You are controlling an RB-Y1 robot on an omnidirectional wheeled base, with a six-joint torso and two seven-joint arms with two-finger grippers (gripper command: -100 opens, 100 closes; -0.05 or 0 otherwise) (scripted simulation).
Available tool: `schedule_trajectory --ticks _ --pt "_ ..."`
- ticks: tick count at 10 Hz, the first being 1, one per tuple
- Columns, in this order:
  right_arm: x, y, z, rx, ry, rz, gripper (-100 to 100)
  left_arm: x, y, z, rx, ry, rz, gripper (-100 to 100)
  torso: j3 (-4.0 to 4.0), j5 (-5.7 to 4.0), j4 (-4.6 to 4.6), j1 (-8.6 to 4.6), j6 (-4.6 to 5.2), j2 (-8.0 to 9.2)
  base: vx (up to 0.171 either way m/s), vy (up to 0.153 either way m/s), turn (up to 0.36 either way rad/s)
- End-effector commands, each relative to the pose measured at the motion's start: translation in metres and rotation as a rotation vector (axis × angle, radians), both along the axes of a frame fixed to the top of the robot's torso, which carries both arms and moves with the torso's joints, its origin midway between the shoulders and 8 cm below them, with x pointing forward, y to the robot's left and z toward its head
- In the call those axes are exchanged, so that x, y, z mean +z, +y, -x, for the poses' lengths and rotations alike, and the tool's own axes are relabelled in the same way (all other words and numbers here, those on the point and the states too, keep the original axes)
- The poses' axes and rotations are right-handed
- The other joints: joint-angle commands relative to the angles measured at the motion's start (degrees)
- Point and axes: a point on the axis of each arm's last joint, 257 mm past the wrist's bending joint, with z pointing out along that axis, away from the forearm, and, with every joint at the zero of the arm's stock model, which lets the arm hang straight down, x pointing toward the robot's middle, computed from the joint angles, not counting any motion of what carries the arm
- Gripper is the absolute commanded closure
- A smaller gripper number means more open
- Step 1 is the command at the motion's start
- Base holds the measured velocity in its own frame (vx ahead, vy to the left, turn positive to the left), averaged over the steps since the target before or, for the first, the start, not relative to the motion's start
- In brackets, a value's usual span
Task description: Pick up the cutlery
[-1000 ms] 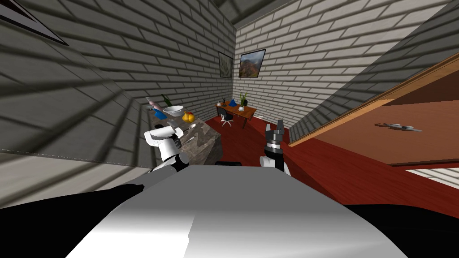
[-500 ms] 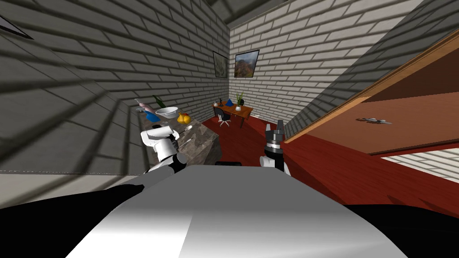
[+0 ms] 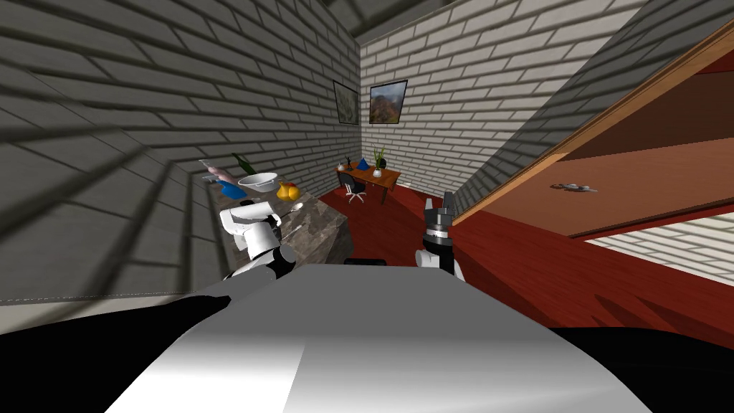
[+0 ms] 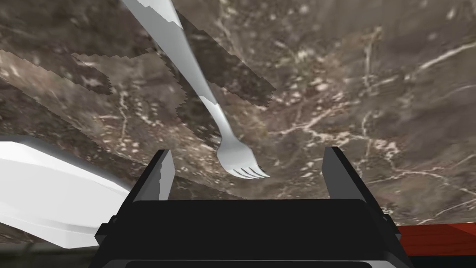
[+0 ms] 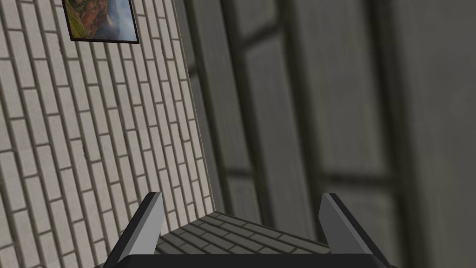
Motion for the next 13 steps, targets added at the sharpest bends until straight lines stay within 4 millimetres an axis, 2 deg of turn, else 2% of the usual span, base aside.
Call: schedule_trajectory --ticks 1,4,5,6,10,11,12,13 --pt "0.000 0.000 0.000 0.000 0.000 0.000 0 -0.010 -0.001 -0.001 -0.006 0.000 0.000 -100 0.00 0.00 0.00 0.00 0.00 0.00 0.003 -0.003 0.011" --pt "0.000 0.000 0.000 0.000 0.000 0.000 0 -0.024 -0.004 -0.003 -0.015 0.000 0.000 -100 -0.01 0.00 0.00 -0.02 0.00 -0.01 0.003 -0.004 0.011" --pt "0.000 0.000 0.000 0.000 0.000 0.000 0 -0.022 -0.003 -0.002 -0.014 0.002 0.002 -100 -0.01 0.00 0.00 -0.01 0.00 -0.01 0.000 0.000 0.000" --pt "0.000 0.000 0.000 0.000 0.000 0.000 0 -0.022 -0.003 -0.003 -0.014 0.000 0.000 100 0.00 -0.01 0.00 -0.01 0.00 0.00 0.000 0.000 0.000" --pt "0.000 0.000 0.000 0.000 0.000 0.000 0 -0.021 -0.003 -0.003 -0.011 -0.002 -0.001 100 -0.02 0.10 -0.06 0.10 0.01 0.02 0.000 0.000 0.000" --pt "0.000 0.000 0.000 0.000 0.000 0.000 0 -0.021 -0.003 -0.003 -0.011 -0.002 -0.001 0 -0.02 0.10 -0.06 0.11 0.01 0.02 0.000 0.000 0.000" --pt "0.000 0.000 0.000 0.000 0.000 0.000 0 -0.012 -0.002 -0.002 -0.008 0.000 0.000 100 -0.02 0.10 -0.06 0.11 0.01 0.02 0.000 0.011 0.001" --pt "0.000 0.000 0.000 0.000 0.000 0.000 0 -0.007 -0.001 -0.001 -0.005 0.000 0.000 100 -0.01 0.07 -0.04 0.14 0.00 0.02 -0.008 0.007 -0.024"
